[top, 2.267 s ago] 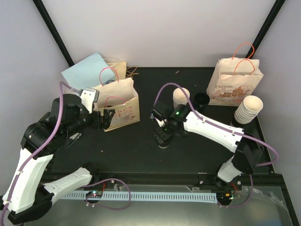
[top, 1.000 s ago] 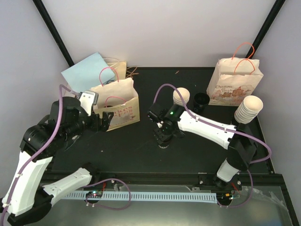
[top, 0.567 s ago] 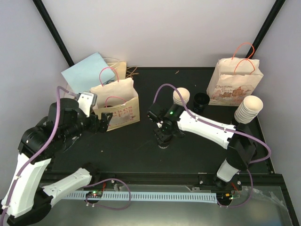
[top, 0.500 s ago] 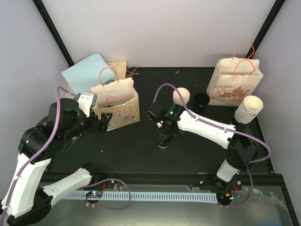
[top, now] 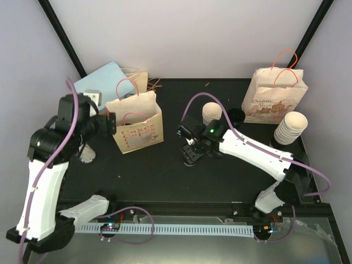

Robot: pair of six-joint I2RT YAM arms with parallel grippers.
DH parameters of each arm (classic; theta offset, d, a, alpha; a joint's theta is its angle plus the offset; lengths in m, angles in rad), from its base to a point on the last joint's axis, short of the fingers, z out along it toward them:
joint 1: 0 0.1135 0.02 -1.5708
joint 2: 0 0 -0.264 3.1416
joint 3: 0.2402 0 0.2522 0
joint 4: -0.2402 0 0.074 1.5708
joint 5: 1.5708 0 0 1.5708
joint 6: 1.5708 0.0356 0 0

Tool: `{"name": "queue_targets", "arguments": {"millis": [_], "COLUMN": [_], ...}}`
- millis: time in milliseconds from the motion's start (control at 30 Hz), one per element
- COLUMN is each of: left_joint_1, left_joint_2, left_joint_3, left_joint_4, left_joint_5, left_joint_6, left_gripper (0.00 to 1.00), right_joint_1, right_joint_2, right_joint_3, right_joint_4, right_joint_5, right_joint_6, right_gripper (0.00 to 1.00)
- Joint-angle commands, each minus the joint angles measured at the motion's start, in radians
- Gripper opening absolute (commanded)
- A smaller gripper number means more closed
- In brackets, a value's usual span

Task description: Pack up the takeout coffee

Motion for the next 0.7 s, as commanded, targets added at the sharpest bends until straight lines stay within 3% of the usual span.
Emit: {"name": "queue_targets", "arguments": {"millis": [0,200,367,500,667], "left_joint_1": [0.138,0.198,0.232,0.259,0.296], "left_joint_2": [0.124,0.252,0.374,0.410,0.450], "left_joint_3": [0.096,0.099,0.111,0.072,0.077], "left_joint_4": [0.035,0.189,0.189,0.208,0.273], "left_joint_5": [0.058,0.193,0.240,0.381,0.359], "left_joint_6": [0.048,0.178,0.331,0.511,0.572], "left_gripper": [0.99,0.99,0.99,0.99,0.99], "right_joint_1": [0.004,0.005,0.004,0.005,0.005], "right_joint_2": [-0.052,-0.135,-0.176,-0.188,-0.208], "right_joint_3": [0.047,0.042,0.033,0.026,0.029], "right_joint_4": [-0.008,0.005,-0.010,-0.028,-0.030], "right_joint_5": [0.019,-0.011,-0.031,-0.026,-0.029], "right_joint_6": [-0.026,-0.026,-0.040,-0.050,-0.057], "right_gripper": [0.72,0.72,0.72,0.72,0.72]}}
